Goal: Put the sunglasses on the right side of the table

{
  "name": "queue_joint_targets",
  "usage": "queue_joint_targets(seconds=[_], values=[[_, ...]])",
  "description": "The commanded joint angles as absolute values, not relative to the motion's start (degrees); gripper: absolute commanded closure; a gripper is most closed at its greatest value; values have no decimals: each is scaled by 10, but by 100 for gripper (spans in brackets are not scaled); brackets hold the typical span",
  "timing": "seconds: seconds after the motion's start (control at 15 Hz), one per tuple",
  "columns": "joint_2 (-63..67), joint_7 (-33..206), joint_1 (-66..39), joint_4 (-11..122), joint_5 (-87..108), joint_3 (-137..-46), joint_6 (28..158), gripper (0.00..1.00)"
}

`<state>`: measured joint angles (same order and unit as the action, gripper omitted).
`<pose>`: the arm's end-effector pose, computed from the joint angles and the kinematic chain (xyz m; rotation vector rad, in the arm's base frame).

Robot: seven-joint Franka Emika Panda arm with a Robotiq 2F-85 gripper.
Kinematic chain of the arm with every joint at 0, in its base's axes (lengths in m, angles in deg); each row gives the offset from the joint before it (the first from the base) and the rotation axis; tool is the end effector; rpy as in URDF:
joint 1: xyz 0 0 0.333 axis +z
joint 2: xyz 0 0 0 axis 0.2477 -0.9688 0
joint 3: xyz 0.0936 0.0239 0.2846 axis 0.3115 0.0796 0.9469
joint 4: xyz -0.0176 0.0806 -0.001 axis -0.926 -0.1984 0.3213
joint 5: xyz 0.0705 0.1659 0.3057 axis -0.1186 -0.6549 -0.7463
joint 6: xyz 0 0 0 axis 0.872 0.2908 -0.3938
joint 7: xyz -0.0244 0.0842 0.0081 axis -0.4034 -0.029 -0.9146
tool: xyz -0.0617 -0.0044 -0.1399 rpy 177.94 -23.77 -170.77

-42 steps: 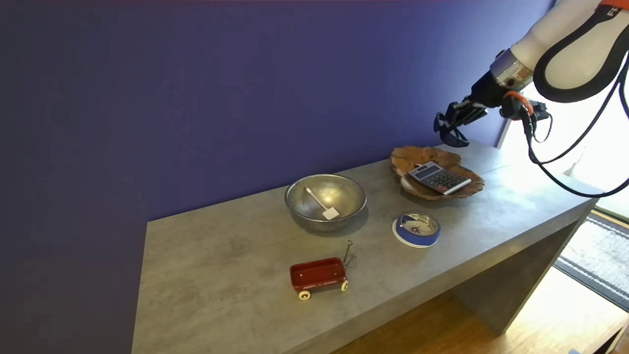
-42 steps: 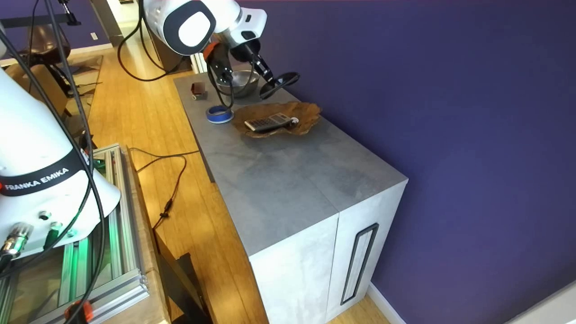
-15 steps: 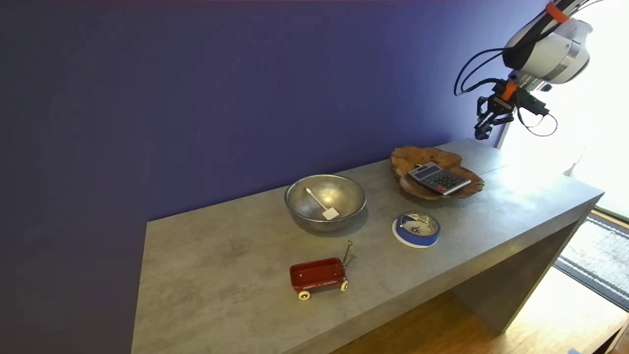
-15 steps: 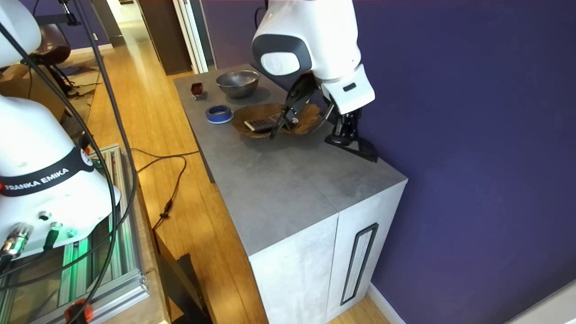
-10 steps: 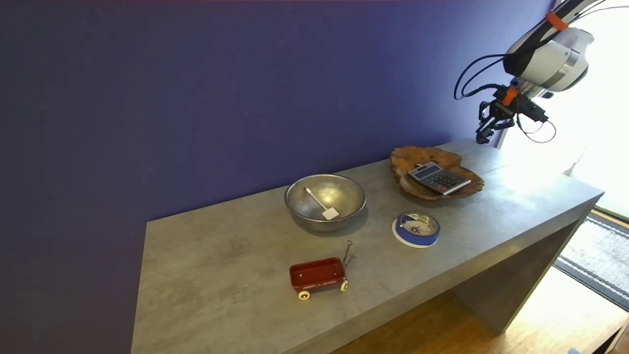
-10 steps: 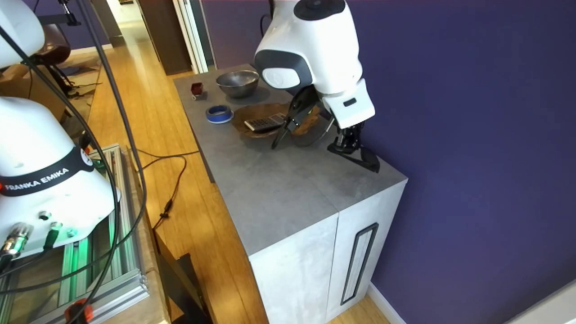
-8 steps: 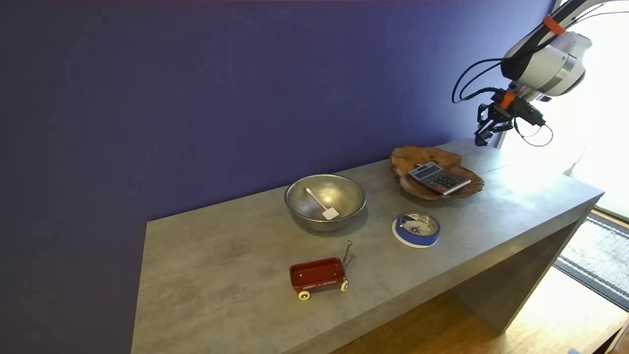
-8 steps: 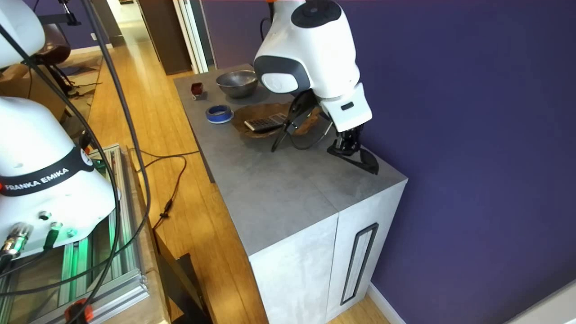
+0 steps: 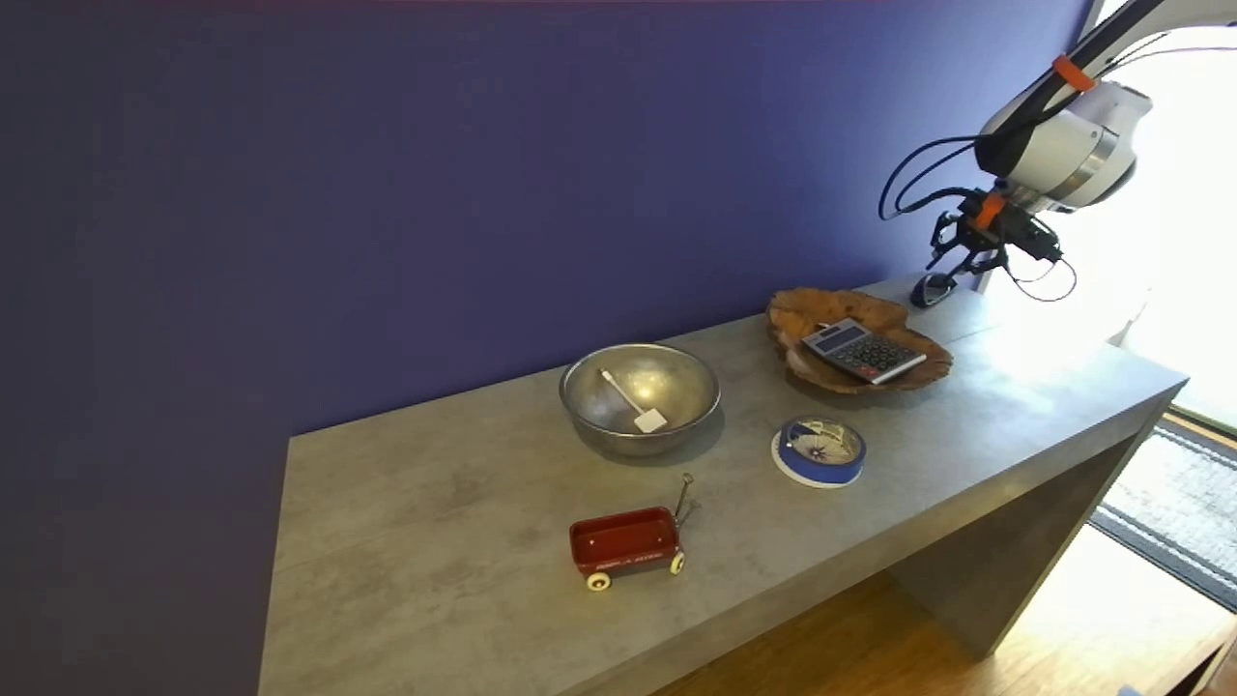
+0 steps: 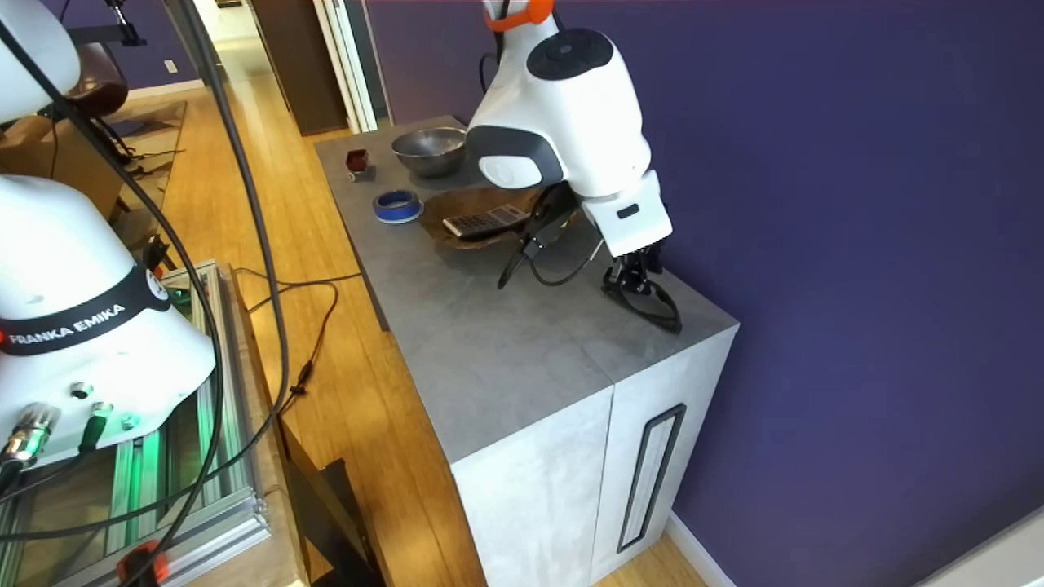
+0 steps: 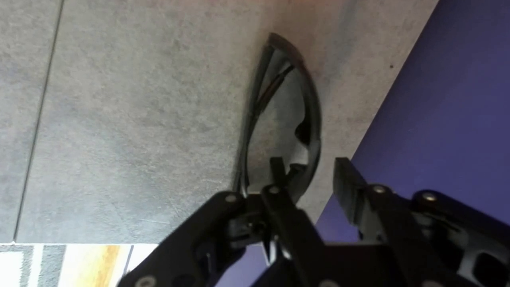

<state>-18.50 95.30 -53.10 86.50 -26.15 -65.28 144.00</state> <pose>0.5337 -0.2086 0.1282 -2.2826 1.6403 -0.5605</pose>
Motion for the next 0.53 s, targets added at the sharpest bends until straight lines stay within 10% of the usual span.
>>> queue_joint_targets(seconds=[0.0, 0.47], values=[[-138, 952, -507, 893, -258, -675, 1418, 30], [-40, 854, -542, 972, -249, -631, 1430, 0]])
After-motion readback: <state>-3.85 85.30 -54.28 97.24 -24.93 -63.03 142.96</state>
